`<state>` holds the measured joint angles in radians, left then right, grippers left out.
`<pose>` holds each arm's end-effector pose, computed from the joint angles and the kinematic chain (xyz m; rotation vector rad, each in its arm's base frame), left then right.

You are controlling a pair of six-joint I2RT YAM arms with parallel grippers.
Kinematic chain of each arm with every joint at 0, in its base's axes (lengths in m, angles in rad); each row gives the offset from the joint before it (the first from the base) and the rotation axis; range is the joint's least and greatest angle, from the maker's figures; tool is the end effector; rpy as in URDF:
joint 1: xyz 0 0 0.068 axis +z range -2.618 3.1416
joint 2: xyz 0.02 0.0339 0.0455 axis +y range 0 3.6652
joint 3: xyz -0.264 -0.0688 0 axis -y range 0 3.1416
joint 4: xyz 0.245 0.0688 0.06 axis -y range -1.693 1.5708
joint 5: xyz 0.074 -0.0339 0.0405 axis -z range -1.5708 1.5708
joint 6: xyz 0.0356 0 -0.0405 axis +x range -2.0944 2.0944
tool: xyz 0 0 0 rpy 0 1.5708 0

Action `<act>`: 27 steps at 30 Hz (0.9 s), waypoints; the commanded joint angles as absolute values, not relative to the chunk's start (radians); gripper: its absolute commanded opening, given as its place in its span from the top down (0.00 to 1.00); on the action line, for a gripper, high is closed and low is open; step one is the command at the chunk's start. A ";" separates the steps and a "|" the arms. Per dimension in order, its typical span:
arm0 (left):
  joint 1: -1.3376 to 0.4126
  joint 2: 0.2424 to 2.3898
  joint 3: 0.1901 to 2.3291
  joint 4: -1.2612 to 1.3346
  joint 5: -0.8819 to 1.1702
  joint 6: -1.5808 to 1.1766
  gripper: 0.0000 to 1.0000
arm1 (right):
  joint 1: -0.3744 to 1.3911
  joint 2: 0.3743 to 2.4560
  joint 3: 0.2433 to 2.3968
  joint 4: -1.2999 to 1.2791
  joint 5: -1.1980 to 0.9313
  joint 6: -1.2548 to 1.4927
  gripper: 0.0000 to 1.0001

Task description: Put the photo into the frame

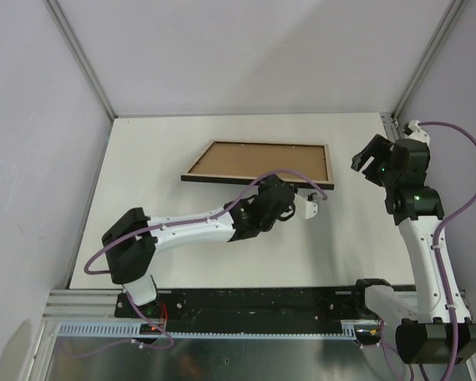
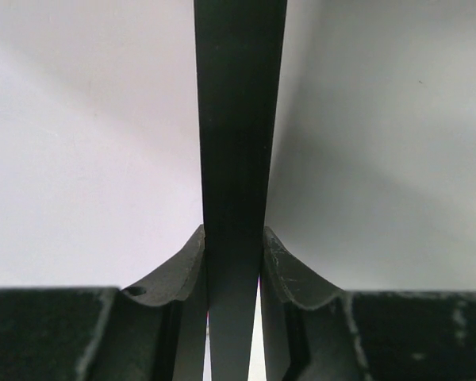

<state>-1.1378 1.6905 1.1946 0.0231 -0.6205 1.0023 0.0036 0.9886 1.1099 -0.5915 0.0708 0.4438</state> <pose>0.1813 -0.3428 0.2649 1.5294 1.2737 0.5439 0.2084 -0.0018 0.3736 0.4900 1.9865 0.2078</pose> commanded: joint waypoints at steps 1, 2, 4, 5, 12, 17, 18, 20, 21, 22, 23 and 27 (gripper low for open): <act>-1.101 1.643 1.368 0.004 -0.626 1.002 1.00 | -0.020 0.956 1.156 -0.569 0.073 0.472 0.24; -1.091 1.654 1.406 -0.023 -0.611 0.990 1.00 | -0.021 0.955 1.156 -0.570 0.067 0.474 0.25; -1.076 1.678 1.467 -0.074 -0.589 0.976 1.00 | -0.022 0.948 1.157 -0.574 0.067 0.476 0.25; -1.069 1.687 1.491 -0.093 -0.581 0.970 1.00 | -0.023 0.944 1.157 -0.575 0.070 0.476 0.25; -1.010 1.720 1.627 -0.154 -0.513 0.928 1.00 | -0.037 0.924 1.157 -0.591 0.074 0.470 0.25; -0.976 1.702 1.686 -0.175 -0.455 0.908 1.00 | -0.040 0.923 1.157 -0.593 0.074 0.472 0.25; -0.969 1.698 1.698 -0.186 -0.446 0.906 1.00 | -0.040 0.923 1.157 -0.592 0.073 0.474 0.25; -0.957 1.692 1.728 -0.208 -0.428 0.904 1.00 | -0.040 0.923 1.157 -0.590 0.070 0.477 0.25; -0.948 1.688 1.744 -0.218 -0.419 0.896 1.00 | -0.040 0.925 1.157 -0.590 0.068 0.478 0.25; -0.941 1.682 1.757 -0.229 -0.404 0.889 1.00 | -0.040 0.927 1.157 -0.590 0.064 0.479 0.25; -0.933 1.674 1.766 -0.237 -0.392 0.880 1.00 | -0.040 0.927 1.157 -0.591 0.061 0.480 0.25; -0.909 1.643 1.779 -0.246 -0.348 0.851 1.00 | -0.040 0.928 1.157 -0.595 0.053 0.483 0.25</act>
<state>-0.9302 1.7542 1.6814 -0.3710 -0.3607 0.8520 -0.0357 0.9405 1.1206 -0.5964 0.0647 0.4709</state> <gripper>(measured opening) 0.300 0.751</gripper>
